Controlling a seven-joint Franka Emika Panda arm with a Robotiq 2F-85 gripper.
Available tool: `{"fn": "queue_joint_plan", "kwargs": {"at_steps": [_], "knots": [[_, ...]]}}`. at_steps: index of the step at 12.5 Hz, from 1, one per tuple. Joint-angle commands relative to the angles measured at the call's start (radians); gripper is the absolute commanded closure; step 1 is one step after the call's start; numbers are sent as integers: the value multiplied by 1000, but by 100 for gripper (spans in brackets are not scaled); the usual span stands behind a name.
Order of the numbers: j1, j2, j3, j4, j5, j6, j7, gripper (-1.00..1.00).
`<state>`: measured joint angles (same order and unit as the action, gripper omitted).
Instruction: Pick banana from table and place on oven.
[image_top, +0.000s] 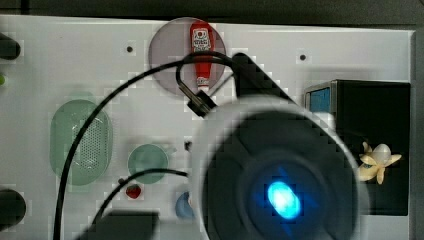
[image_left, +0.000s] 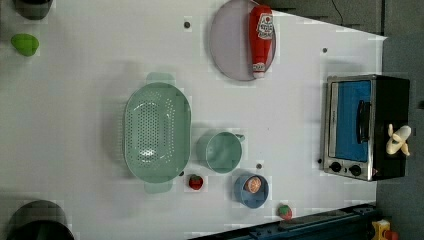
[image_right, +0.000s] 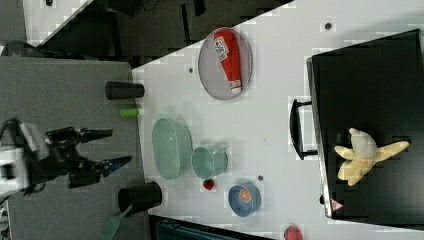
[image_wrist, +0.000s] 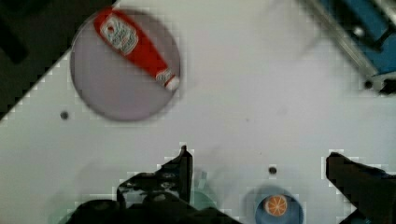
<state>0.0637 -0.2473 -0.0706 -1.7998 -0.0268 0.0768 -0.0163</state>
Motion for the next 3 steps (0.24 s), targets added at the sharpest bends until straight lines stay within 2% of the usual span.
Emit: {"fn": "queue_joint_plan", "kwargs": {"at_steps": [1,3], "knots": [[-50,59,-33,9,18,-13,35,-100],[-50,61,-33,9,18,-12,35,-100]]}}
